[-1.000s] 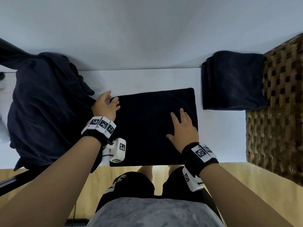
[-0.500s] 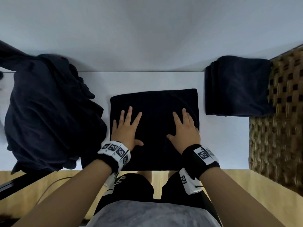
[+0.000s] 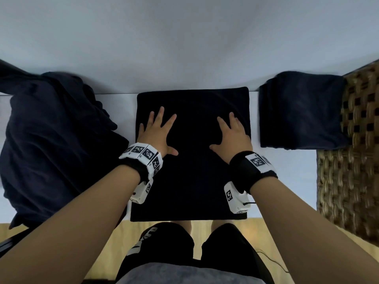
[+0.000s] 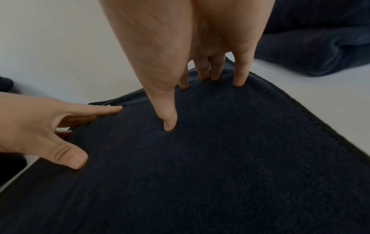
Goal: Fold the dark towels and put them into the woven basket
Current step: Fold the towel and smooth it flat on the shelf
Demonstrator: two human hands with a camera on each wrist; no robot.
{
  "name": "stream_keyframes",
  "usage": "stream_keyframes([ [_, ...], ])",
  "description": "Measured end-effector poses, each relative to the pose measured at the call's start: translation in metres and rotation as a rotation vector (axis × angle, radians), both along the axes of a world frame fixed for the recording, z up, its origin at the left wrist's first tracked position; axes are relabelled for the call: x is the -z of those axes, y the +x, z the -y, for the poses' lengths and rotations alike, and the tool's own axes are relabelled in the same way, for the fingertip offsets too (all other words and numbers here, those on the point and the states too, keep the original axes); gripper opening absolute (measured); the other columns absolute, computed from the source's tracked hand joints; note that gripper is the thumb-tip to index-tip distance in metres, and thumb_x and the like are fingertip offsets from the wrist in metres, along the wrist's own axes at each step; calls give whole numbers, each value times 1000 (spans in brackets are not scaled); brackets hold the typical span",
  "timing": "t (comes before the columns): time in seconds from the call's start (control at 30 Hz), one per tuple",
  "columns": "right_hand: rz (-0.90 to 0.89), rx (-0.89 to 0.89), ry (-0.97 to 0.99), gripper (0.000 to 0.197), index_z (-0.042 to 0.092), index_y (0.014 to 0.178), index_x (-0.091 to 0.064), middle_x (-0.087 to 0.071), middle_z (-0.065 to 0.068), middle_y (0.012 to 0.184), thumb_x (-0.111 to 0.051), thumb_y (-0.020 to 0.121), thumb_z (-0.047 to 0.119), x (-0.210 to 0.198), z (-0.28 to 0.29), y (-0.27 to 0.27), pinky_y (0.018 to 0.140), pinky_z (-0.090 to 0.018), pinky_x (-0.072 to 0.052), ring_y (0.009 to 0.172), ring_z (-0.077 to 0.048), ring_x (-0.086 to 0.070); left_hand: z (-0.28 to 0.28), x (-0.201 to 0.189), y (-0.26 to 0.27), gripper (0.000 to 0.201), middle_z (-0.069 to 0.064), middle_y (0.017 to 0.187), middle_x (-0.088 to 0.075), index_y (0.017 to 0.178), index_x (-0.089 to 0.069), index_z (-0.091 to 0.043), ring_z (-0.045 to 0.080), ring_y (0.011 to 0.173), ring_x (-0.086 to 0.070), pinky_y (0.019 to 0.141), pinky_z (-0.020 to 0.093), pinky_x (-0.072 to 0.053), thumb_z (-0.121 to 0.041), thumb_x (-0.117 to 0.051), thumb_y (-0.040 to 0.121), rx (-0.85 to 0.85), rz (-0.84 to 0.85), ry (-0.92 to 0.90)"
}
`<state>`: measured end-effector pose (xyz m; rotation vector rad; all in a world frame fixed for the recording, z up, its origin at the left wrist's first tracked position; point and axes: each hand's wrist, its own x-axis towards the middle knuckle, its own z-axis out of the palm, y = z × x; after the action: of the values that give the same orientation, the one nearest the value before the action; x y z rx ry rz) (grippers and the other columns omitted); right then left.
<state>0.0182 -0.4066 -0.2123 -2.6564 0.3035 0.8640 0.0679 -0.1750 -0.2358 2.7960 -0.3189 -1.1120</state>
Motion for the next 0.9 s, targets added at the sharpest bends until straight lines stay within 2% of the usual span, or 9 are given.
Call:
stream_keyframes([
  [0.1, 48, 21, 66, 83, 25, 155, -20, -2, -6, 165, -69, 88, 30, -4, 0, -5, 117, -46, -28, 151, -23, -5, 1, 0, 2, 123, -4, 160, 25, 152, 4, -42, 26, 148, 17, 117, 57, -6, -49, -83, 67, 3, 6, 4],
  [0.2, 272, 99, 165, 59, 16, 145, -45, -32, -8, 157, -65, 89, 14, -14, -1, -31, 117, -41, -28, 145, -25, -28, 2, -1, 1, 121, -3, 160, 23, 153, 3, -40, 27, 149, 15, 118, 56, -7, -48, -83, 68, 3, 19, 8],
  [0.3, 374, 243, 170, 34, 15, 120, -62, -60, -4, 122, -63, 87, 11, -22, -2, -75, 97, -34, -46, 111, -22, -56, 5, -2, -1, 119, 2, 162, 18, 154, 0, -36, 30, 149, 11, 118, 54, -7, -47, -83, 68, 18, 67, 19],
  [0.43, 177, 478, 150, 15, 21, 89, -56, -59, 3, 88, -64, 83, 11, -18, 9, -139, 65, -20, -41, 79, -15, -56, 9, -6, -14, 112, 16, 162, 0, 154, -11, -25, 32, 149, -3, 119, 50, -11, -46, -82, 70, -2, 176, 32],
  [0.5, 113, 544, 131, 18, 20, 82, -53, -58, 2, 79, -65, 79, 7, -13, 15, -168, 60, -14, -35, 74, -16, -55, 11, -9, -25, 96, 21, 151, -28, 147, -31, -18, 35, 139, -29, 112, 50, -26, -48, -81, 70, -7, 286, 42],
  [0.6, 53, 619, 108, 24, 20, 75, -50, -57, 4, 70, -69, 77, 7, -6, 19, -199, 55, -14, -31, 66, -11, -52, 14, -13, -40, 67, 17, 119, -52, 124, -49, -10, 35, 107, -54, 90, 46, -42, -50, -75, 77, -24, 382, 102],
  [0.73, 29, 706, 142, 24, 20, 77, -54, -58, 9, 69, -77, 79, 24, 2, 18, -223, 56, -12, -33, 67, -3, -53, 18, -10, -63, 37, 13, 94, -60, 98, -55, -5, 28, 75, -56, 61, 35, -39, -42, -53, 96, -103, 266, 88],
  [0.8, 31, 742, 160, 22, 20, 81, -58, -59, 12, 73, -77, 80, 31, 6, 18, -229, 58, -11, -33, 73, -7, -57, 18, -14, -76, 38, 14, 93, -61, 96, -60, -3, 28, 74, -55, 59, 34, -38, -39, -48, 98, -137, 245, 31],
  [0.9, 74, 757, 164, 25, 18, 84, -61, -58, 13, 73, -77, 80, 36, 11, 18, -231, 58, -12, -34, 72, -8, -55, 14, -27, -103, 34, 15, 105, -62, 106, -67, -7, 31, 94, -60, 69, 33, -42, -35, -50, 98, -239, 288, -120],
])
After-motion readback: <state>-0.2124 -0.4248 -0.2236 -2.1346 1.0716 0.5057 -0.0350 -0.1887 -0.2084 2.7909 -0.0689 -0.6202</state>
